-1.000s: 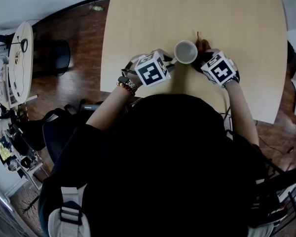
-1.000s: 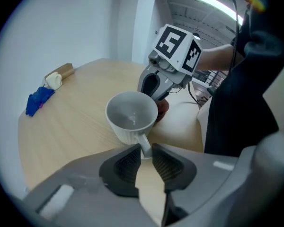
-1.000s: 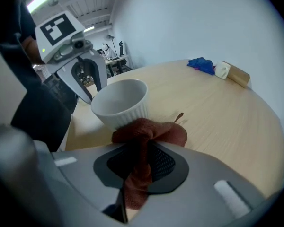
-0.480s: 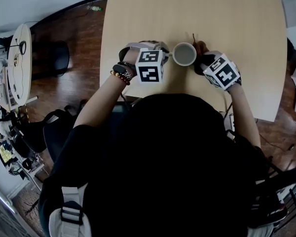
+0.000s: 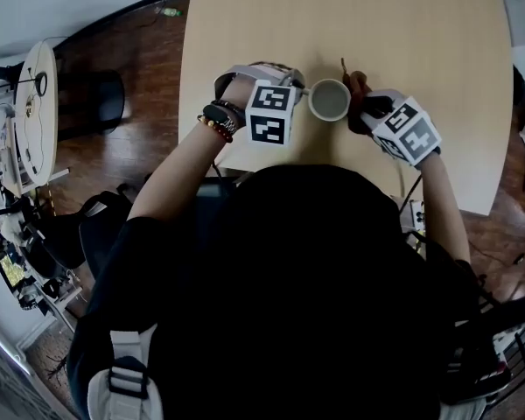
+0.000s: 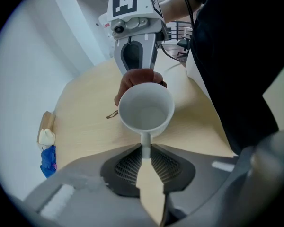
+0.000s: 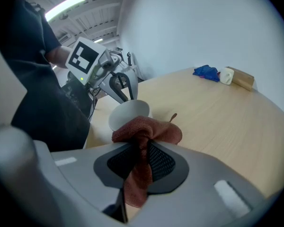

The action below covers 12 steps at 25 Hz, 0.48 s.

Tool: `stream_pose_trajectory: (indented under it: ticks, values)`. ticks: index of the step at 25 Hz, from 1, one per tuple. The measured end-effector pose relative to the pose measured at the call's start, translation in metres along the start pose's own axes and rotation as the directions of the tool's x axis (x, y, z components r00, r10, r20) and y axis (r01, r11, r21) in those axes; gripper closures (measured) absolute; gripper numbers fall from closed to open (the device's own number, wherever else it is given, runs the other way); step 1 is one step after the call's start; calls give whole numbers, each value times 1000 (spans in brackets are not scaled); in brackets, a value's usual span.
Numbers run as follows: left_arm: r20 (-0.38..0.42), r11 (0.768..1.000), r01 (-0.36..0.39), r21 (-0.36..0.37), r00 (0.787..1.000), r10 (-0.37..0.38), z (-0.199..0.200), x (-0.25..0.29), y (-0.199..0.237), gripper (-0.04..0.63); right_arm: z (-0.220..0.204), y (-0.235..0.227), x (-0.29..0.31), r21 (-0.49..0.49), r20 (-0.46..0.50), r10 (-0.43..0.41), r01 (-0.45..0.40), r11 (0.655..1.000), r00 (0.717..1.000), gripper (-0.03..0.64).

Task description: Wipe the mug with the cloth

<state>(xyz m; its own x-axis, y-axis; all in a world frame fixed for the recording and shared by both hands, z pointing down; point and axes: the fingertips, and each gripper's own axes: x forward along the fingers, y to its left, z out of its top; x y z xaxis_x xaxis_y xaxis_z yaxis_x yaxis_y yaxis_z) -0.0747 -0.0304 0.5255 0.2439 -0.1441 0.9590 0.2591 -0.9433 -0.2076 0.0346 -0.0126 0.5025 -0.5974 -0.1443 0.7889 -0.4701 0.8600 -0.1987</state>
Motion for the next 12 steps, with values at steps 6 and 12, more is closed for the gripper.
stream_pose_trajectory:
  ticks: [6,12]
  values:
    - [8,1000,6,8,1000,-6,-3,-8,-6,531,-15,-2,30,53,-98,4,1,999,995,554]
    - [18,1000,6,18,1000,-6,-2,-4,-3,532,-24,-8,43,85,-166,14,0,996,986,554]
